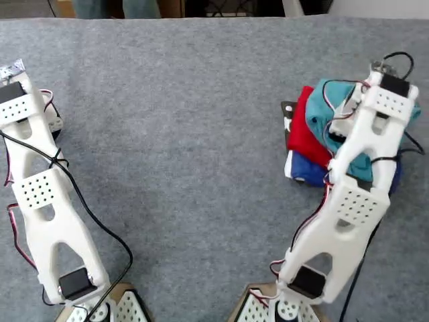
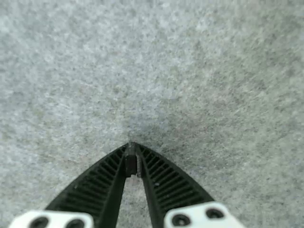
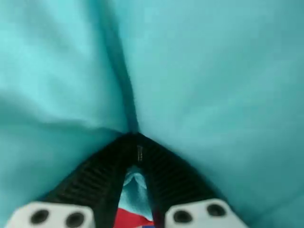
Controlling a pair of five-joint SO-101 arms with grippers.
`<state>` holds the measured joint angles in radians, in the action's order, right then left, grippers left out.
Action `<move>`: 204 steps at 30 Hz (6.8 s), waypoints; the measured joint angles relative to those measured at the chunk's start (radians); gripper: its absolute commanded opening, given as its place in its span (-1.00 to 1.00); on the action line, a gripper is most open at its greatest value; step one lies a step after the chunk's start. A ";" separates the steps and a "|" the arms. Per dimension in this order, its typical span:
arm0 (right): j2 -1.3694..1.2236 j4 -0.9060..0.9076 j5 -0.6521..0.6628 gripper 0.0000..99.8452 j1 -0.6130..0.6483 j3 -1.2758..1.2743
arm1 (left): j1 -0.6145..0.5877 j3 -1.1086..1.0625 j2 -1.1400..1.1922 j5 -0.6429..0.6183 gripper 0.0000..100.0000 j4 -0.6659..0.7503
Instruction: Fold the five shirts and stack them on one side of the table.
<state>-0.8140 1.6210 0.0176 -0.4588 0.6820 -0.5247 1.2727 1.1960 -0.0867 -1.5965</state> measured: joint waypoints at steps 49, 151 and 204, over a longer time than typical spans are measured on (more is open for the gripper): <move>2.120 -0.308 0.149 -0.96 0.255 -1.692 | -0.061 -1.743 -1.605 0.265 -0.94 0.229; 2.622 -0.330 0.221 -0.97 0.313 -2.368 | 0.253 -2.958 -3.001 0.304 -0.94 0.353; 2.622 -0.330 0.221 -0.97 0.313 -2.368 | 0.253 -2.958 -3.001 0.304 -0.94 0.351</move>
<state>1.8082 1.2912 0.2386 -0.1458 -1.6855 -0.2716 -1.6855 -1.8052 0.2171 -1.2451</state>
